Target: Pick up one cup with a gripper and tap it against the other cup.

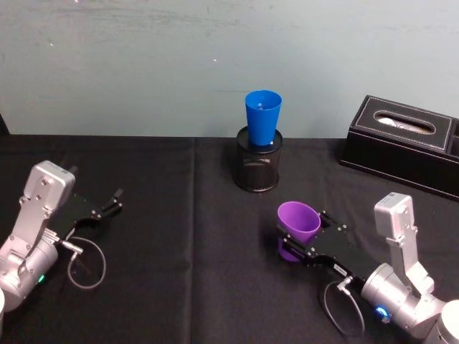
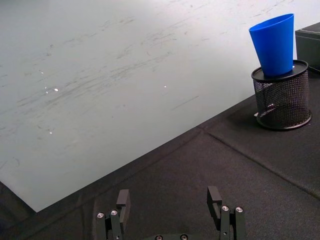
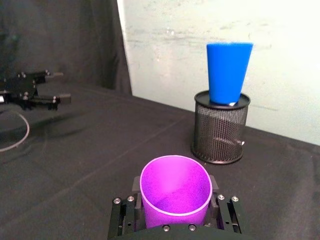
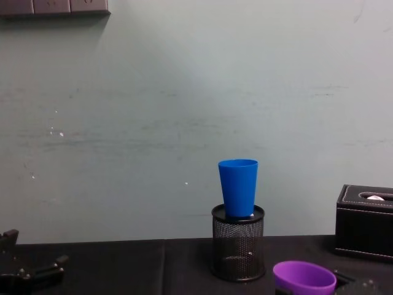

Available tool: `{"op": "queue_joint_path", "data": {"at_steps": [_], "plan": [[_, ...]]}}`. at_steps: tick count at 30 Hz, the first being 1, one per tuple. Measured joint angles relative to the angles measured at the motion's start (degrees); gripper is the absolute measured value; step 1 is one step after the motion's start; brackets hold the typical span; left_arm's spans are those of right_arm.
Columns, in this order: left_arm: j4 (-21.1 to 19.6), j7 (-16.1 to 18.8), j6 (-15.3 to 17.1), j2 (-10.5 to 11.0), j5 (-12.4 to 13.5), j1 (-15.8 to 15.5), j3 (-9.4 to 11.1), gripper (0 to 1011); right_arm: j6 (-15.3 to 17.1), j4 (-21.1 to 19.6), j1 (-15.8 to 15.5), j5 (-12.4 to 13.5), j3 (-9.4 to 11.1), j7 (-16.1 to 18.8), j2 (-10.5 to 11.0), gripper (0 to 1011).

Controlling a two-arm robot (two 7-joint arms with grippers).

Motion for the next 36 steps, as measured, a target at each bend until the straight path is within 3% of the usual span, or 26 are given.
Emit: {"op": "queue_joint_path", "data": {"at_steps": [23,36], "plan": [[0.00,0.00,0.00,0.00,0.00,0.00,0.00,1011,0.25,-9.24,-2.14,4.92,3.58,-0.02,2.60,734],[0.00,0.00,0.00,0.00,0.00,0.00,0.00,1011,-0.85,-10.71,-2.72,5.61,4.66,-0.58,2.91,734]]}}
